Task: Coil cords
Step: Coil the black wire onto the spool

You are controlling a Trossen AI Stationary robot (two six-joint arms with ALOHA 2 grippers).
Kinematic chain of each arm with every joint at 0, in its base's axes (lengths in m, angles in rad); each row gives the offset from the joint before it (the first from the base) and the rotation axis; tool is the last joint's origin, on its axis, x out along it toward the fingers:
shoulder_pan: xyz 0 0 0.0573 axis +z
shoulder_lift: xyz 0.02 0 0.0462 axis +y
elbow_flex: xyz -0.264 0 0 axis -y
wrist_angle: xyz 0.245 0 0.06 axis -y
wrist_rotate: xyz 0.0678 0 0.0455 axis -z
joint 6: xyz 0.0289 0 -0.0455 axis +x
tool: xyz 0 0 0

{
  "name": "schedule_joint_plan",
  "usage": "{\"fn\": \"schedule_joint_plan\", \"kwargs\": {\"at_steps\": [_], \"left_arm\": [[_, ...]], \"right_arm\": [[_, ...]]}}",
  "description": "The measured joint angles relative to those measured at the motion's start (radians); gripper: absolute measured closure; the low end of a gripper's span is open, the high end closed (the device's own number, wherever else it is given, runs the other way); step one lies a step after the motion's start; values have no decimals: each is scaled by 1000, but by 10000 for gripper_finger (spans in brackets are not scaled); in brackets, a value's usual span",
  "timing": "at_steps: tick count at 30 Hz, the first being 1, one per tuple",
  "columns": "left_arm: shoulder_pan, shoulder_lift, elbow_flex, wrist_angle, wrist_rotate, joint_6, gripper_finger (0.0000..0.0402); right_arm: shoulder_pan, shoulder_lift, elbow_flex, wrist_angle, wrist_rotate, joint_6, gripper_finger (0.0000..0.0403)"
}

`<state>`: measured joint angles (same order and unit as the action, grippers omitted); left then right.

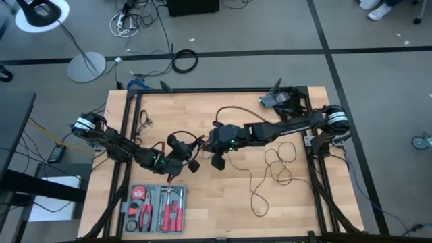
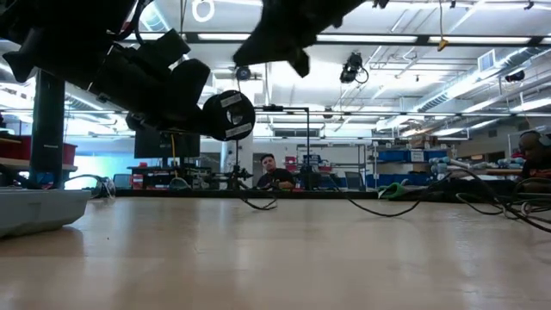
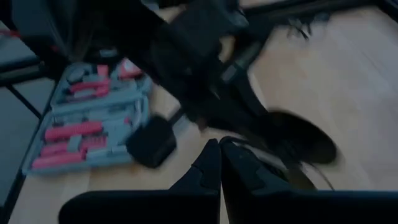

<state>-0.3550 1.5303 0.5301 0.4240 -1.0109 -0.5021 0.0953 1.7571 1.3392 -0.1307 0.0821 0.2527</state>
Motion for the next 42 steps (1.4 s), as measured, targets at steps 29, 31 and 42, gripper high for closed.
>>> {"fn": "schedule_joint_plan", "kwargs": {"at_steps": [29,31,42], "left_arm": [[-14,2,-247,528,-2,3,401],[-15,2,-247,530,-16,3,401],[-31,-2,-248,533,-27,1,401]], "right_arm": [[9,250,4,37,264,-72,403],[6,250,2,24,267,-72,403],[3,246,-203,275,226,-38,400]]}}
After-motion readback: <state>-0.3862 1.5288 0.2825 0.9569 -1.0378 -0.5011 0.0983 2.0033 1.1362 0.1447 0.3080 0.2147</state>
